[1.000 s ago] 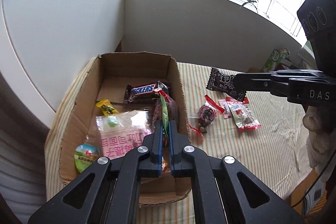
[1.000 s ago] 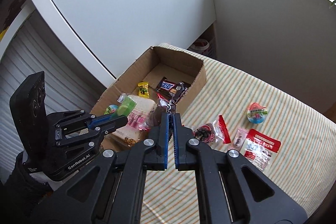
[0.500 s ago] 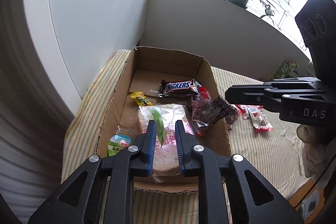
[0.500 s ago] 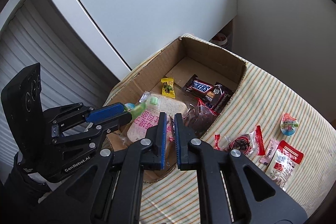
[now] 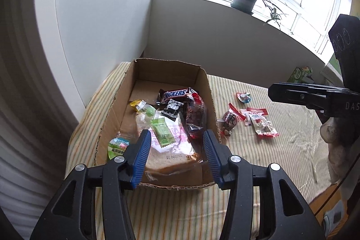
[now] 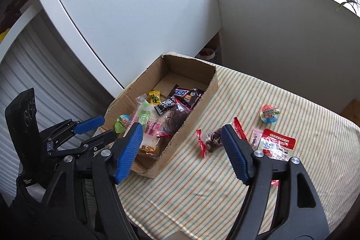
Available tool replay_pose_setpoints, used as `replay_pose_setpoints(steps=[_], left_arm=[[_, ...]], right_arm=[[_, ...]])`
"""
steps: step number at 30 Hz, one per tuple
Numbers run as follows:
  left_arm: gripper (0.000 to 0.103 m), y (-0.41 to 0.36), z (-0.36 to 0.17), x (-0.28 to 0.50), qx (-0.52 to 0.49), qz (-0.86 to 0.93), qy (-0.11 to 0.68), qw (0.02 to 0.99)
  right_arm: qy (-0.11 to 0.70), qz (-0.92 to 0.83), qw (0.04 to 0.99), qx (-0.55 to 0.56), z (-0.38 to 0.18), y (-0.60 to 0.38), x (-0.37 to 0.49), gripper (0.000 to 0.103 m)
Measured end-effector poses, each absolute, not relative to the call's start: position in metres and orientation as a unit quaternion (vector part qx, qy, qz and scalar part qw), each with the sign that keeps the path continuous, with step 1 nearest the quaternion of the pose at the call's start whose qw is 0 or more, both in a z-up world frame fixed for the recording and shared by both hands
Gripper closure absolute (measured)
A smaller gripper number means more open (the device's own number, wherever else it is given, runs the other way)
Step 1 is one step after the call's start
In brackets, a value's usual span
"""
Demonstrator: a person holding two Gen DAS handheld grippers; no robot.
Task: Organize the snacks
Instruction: 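Carry both items into the box and open both grippers, then grasp the red-wrapped candy with the left gripper while the right grasps the egg-shaped candy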
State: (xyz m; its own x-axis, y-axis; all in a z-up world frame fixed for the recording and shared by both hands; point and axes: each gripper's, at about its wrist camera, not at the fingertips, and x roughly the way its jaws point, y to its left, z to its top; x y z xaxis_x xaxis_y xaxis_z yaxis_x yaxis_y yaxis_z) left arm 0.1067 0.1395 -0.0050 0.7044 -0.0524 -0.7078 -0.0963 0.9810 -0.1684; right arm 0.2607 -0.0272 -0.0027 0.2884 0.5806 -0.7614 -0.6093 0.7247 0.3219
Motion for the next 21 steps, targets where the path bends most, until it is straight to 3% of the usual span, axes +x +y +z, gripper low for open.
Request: replay_pose_setpoints(steps=[21], left_arm=[[0.055, 0.025, -0.035, 0.176, 0.005, -0.102, 0.442, 0.891]], right_arm=[[0.539, 0.272, 0.797, 0.019, -0.091, -0.138, 0.324, 0.028]])
